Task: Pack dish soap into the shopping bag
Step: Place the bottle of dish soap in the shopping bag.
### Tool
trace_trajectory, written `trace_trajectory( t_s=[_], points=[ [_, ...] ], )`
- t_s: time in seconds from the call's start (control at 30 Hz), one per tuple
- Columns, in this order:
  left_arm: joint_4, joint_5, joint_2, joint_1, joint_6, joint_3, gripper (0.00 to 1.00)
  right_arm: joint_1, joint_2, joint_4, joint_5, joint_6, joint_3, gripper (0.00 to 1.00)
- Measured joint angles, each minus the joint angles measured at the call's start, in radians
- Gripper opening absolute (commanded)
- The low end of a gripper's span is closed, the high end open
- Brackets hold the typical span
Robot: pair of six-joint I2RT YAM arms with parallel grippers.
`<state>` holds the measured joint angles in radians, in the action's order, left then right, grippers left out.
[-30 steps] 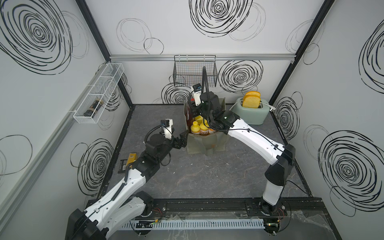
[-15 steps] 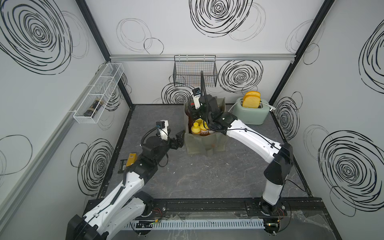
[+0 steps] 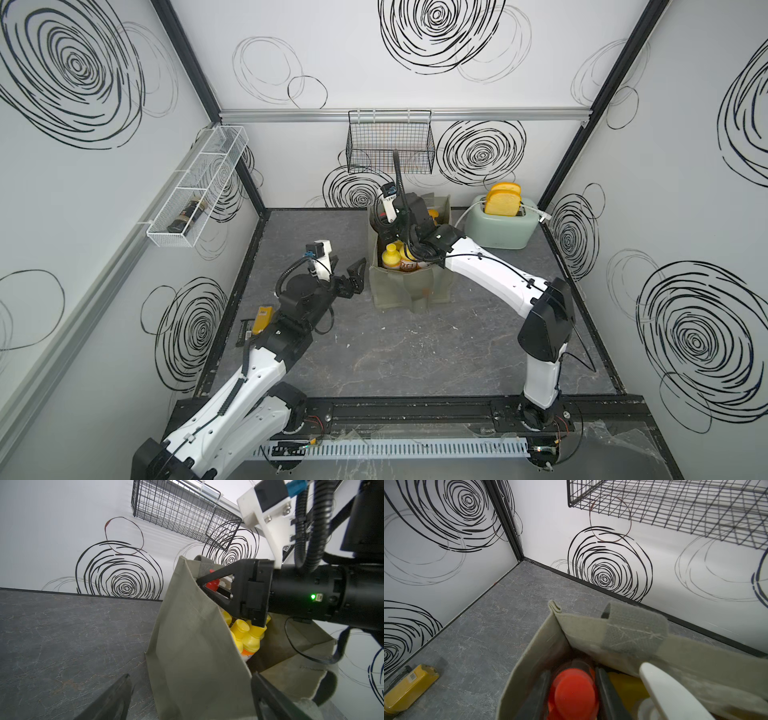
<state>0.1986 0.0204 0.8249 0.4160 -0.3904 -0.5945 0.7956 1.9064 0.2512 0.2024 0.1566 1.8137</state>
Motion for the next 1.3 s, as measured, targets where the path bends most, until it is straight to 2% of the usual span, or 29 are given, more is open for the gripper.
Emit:
trace_trajectory(
  t_s=[1.3],
  points=[
    [0.006, -0.001, 0.000, 0.000, 0.000, 0.000, 0.92, -0.026, 0.060, -0.038, -0.063, -0.004, -0.037, 0.00]
  ],
)
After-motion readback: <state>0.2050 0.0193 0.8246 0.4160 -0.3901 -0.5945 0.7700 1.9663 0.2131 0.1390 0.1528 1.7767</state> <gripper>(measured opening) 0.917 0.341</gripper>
